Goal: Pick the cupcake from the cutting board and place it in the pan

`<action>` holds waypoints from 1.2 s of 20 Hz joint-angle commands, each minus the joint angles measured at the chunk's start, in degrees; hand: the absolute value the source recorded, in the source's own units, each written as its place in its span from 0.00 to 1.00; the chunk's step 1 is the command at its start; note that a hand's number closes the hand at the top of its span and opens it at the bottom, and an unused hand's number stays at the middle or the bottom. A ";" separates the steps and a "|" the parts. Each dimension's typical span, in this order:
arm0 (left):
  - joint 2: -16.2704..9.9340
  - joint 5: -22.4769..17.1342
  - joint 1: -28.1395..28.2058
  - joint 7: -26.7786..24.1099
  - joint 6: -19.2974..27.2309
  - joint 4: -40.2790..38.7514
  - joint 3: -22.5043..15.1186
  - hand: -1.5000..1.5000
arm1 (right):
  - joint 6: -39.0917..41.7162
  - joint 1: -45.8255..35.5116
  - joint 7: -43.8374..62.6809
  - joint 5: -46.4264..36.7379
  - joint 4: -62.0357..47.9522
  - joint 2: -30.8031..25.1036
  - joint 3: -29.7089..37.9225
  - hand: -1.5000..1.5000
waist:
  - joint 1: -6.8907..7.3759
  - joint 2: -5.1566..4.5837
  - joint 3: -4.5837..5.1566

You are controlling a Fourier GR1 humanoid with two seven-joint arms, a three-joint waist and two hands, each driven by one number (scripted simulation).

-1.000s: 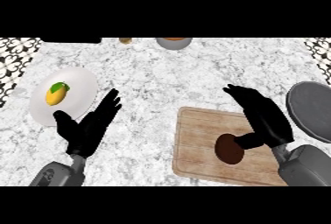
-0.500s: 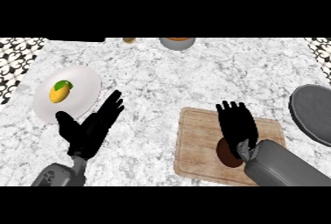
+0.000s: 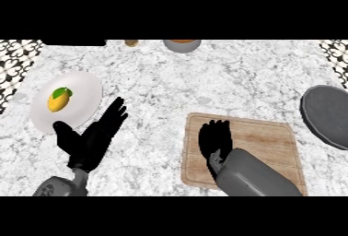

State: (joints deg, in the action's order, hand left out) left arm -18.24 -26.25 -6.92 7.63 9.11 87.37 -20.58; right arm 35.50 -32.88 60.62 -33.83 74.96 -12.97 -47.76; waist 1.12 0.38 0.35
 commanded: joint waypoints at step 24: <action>1.59 2.26 2.12 -3.34 -3.22 -2.91 3.43 0.50 | 11.15 4.88 8.14 -19.17 -4.46 3.83 4.53 0.00 | -1.44 -0.37 -0.30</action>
State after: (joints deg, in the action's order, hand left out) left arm -17.23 -24.51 -4.98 7.59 7.91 88.14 -18.17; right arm 43.72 -28.58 61.21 -50.68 71.25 -9.27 -44.09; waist -0.31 0.18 0.04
